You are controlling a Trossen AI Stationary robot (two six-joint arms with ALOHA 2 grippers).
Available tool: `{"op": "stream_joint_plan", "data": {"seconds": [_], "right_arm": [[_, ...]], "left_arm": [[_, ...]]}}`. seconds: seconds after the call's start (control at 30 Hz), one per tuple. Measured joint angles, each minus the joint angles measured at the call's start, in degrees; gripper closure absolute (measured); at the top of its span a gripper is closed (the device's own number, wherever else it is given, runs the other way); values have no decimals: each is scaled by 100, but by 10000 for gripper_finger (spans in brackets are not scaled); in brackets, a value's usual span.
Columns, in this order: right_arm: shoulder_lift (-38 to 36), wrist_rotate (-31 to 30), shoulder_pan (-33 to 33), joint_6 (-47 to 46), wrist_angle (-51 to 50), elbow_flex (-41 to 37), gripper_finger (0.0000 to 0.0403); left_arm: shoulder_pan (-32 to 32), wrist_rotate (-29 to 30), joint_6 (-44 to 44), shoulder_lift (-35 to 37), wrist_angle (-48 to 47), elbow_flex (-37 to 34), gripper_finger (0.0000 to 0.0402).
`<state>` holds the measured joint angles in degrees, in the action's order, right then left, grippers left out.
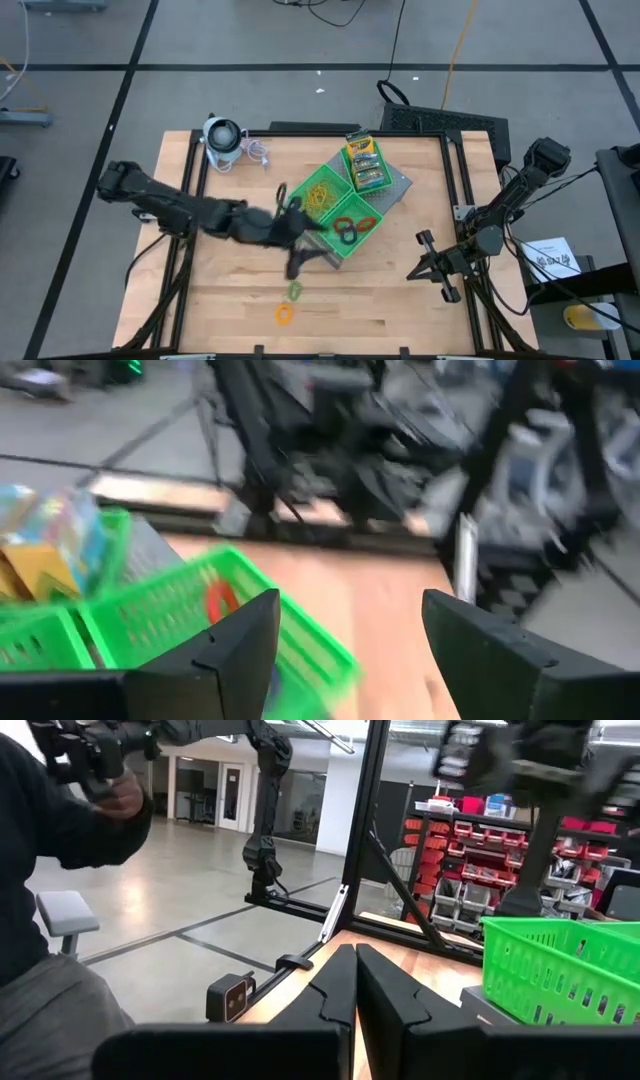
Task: Pick & Place Office Desk Supplies
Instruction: Put the green spring keychain into the bottom green bin on the shelf
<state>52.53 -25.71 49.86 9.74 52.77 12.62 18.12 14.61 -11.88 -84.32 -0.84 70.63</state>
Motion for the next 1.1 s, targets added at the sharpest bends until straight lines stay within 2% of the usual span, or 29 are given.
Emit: {"op": "stream_joint_plan", "data": {"seconds": [0.2,0.4,0.8,0.93,1.1], "right_arm": [[-1,0,-1,-1,-125,0,403],[-2,-2,0,-2,-96,0,403],[-2,-2,-2,-2,-84,0,403],[-2,-2,-1,-3,-95,0,403],[-2,-2,-1,-2,-103,0,403]], "left_arm": [[938,218,-365,292,-1752,0,146],[1561,350,-1348,-362,-2927,-10,146],[1595,415,-2378,-2065,-3114,-7,147],[1514,103,-2590,-2443,-3209,-7,147],[1396,38,-2816,-2733,-3344,-7,147]]}}
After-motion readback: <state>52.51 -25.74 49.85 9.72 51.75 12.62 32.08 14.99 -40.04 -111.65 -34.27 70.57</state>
